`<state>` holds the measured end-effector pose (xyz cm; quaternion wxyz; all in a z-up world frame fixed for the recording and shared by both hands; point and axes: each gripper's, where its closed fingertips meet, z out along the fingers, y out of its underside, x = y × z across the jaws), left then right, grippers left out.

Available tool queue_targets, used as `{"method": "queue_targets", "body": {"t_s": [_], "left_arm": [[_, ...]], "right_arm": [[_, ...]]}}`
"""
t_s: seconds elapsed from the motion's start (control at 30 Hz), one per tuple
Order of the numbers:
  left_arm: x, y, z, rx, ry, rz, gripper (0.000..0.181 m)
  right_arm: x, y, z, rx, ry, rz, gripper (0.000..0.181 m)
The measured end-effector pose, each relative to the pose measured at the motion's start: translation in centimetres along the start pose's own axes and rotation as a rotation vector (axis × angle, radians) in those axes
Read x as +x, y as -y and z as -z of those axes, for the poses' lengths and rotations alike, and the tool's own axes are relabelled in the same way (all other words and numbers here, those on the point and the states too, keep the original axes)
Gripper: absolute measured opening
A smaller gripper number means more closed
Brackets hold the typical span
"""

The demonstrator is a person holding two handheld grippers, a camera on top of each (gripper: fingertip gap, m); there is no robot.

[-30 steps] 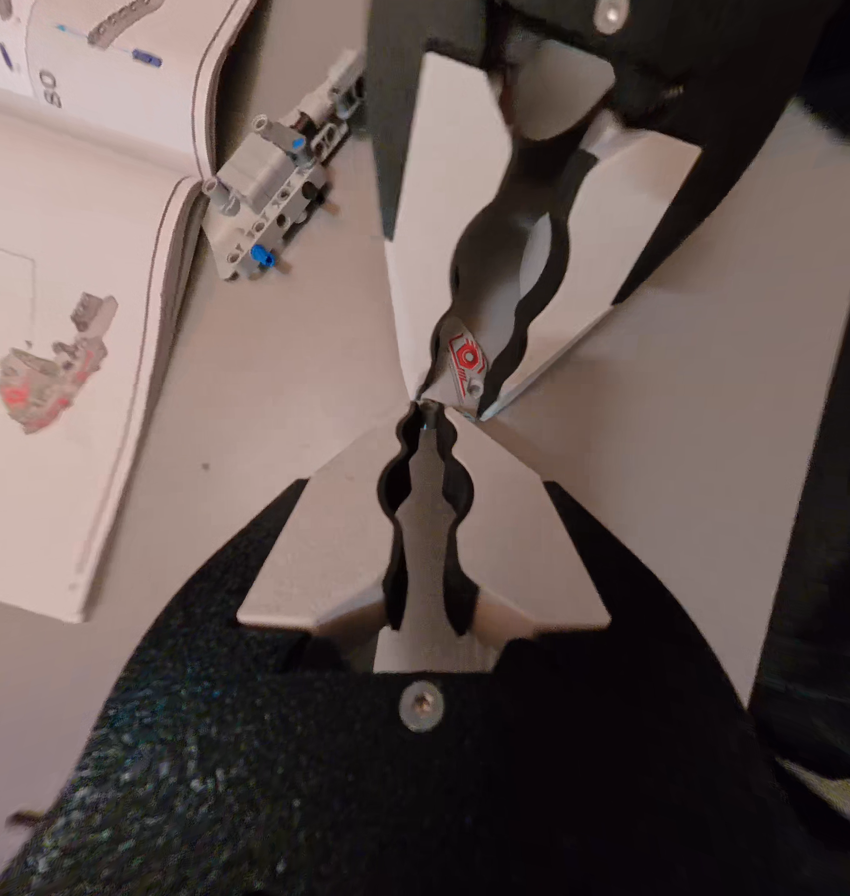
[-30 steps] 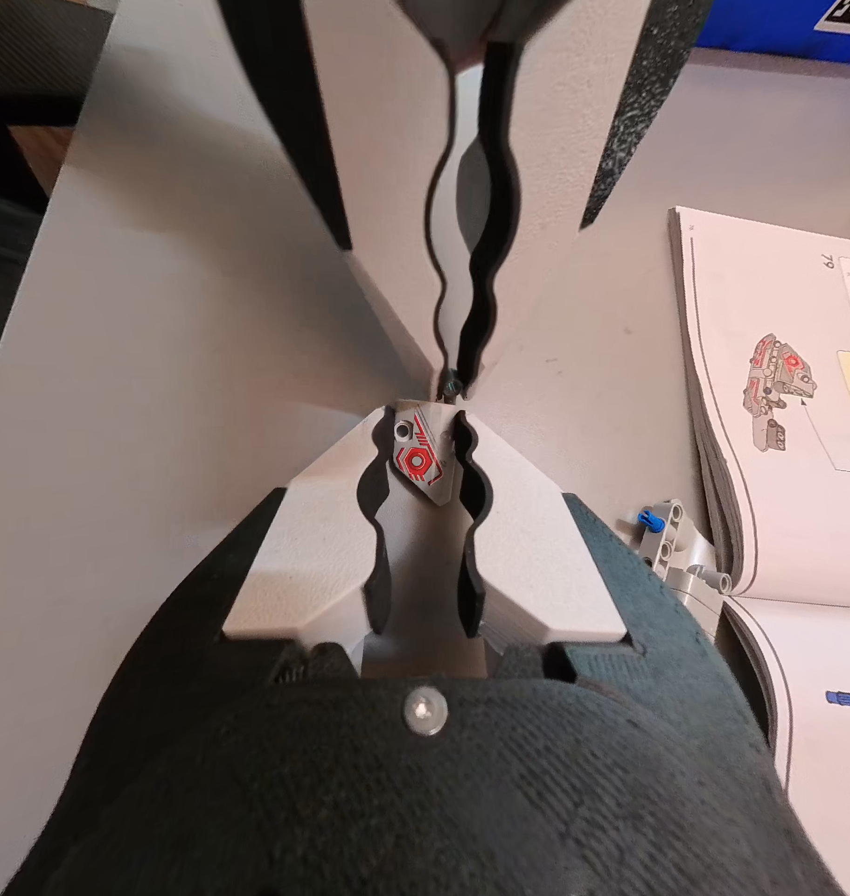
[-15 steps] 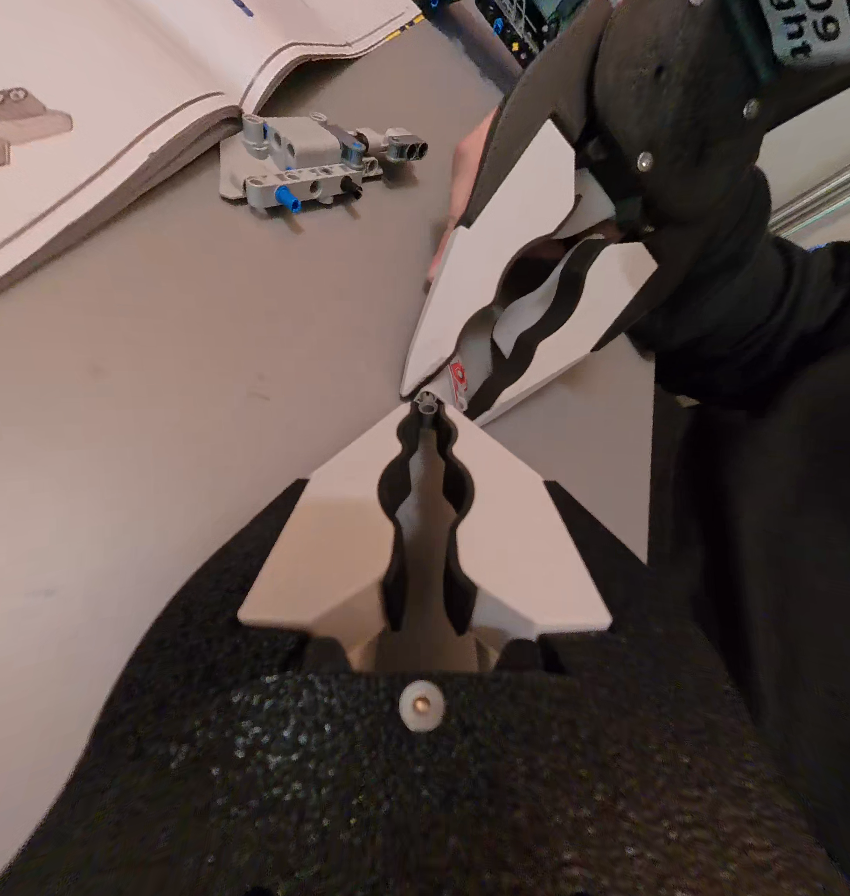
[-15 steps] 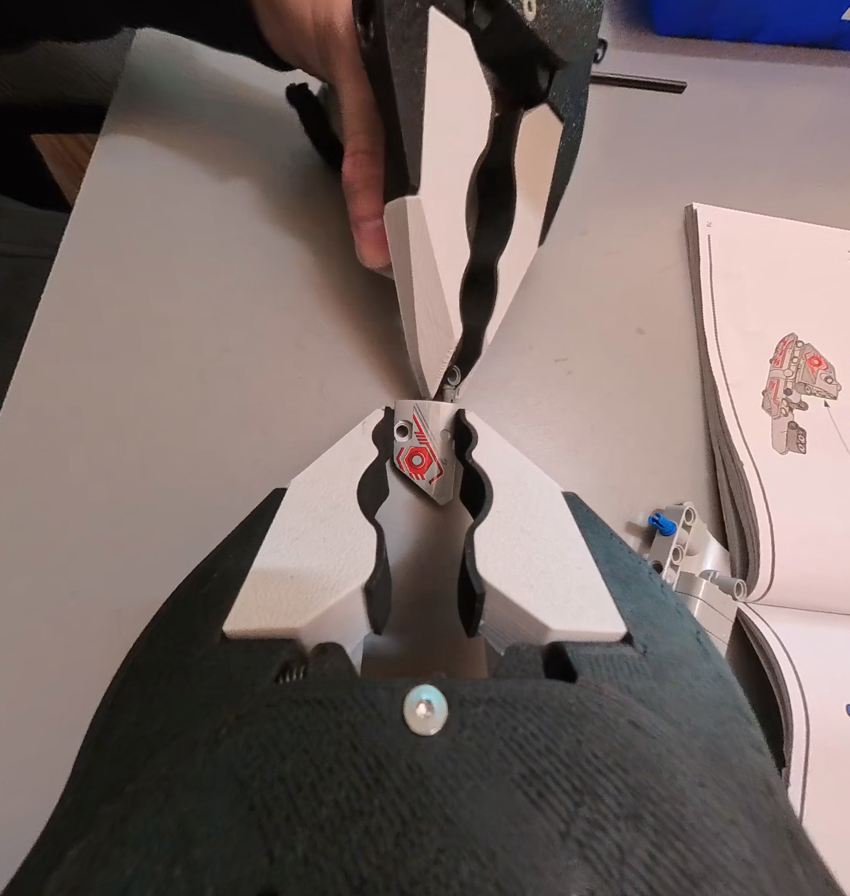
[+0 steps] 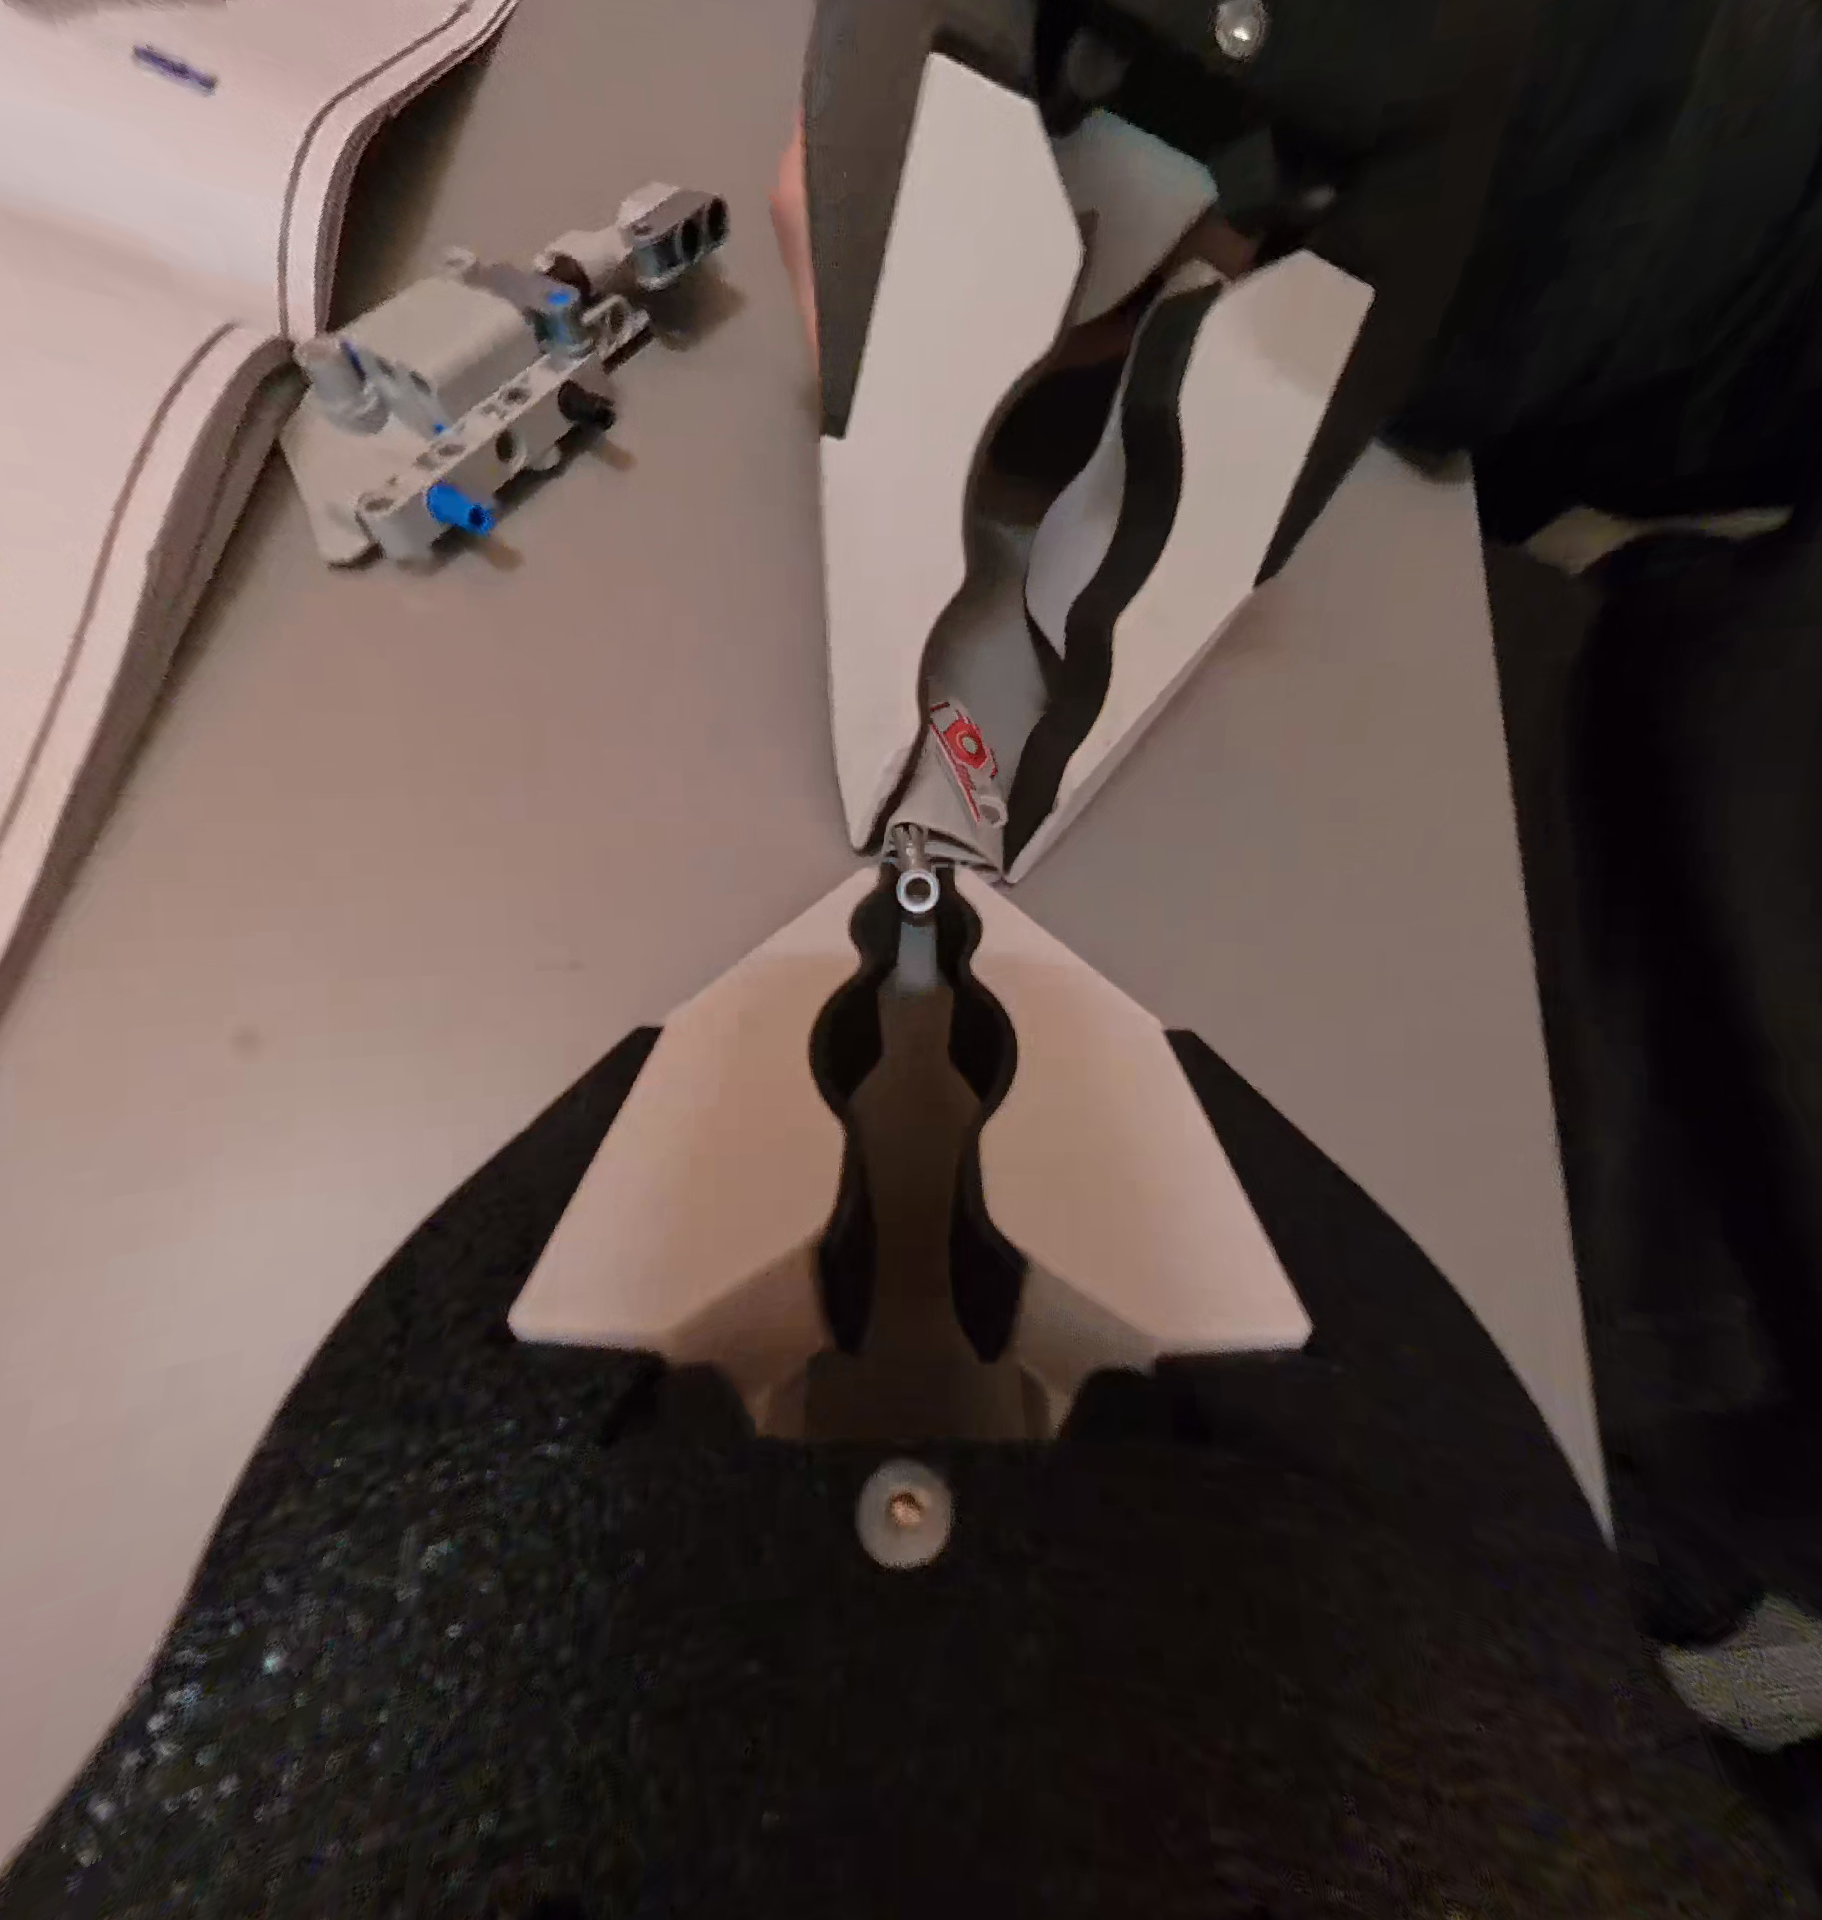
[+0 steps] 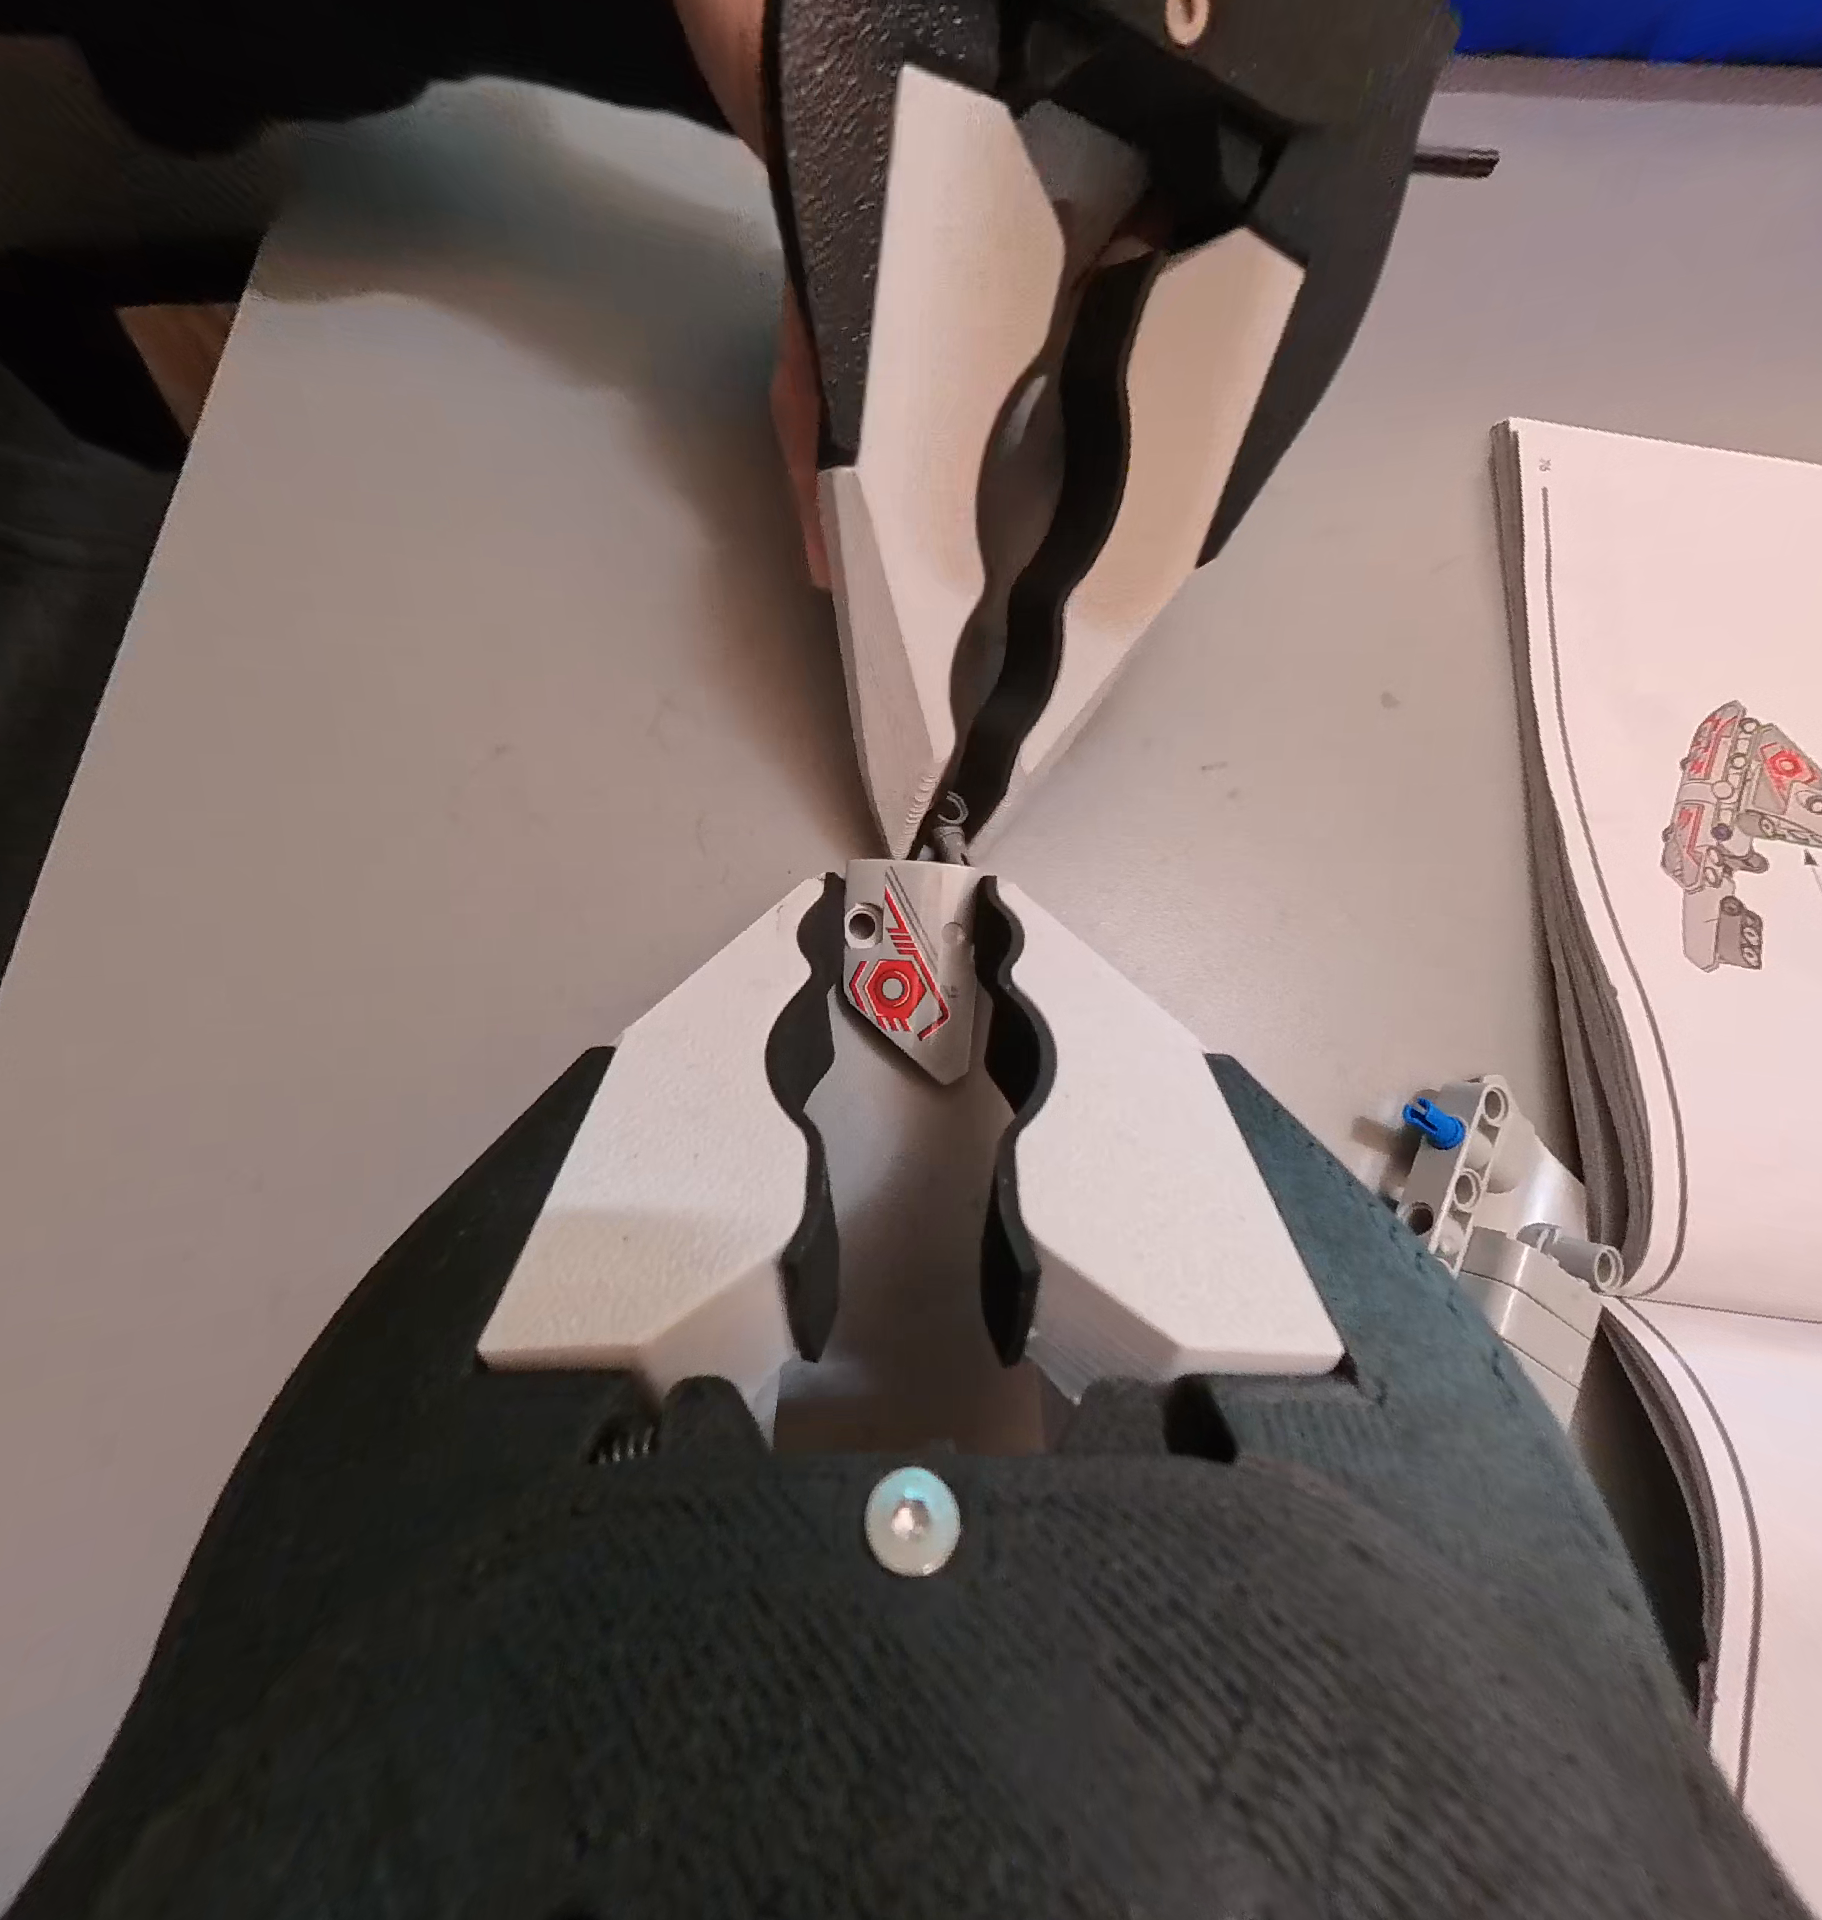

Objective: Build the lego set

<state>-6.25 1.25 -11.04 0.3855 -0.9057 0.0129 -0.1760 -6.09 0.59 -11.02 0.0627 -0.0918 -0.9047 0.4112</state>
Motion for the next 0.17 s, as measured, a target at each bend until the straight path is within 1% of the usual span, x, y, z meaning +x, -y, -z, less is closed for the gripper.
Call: {"method": "queue_targets", "body": {"t_s": [0.07, 0.17], "left_arm": [[-0.12, 0.00, 0.07, -0.013, 0.004, -0.096, 0.004], [-0.27, 0.05, 0.14, -0.084, 0.022, -0.211, 0.004]], "right_arm": [[-0.02, 0.00, 0.00, 0.001, 0.004, -0.003, 0.024], [-0.05, -0.03, 0.04, 0.002, 0.023, 0.006, 0.024]]}}
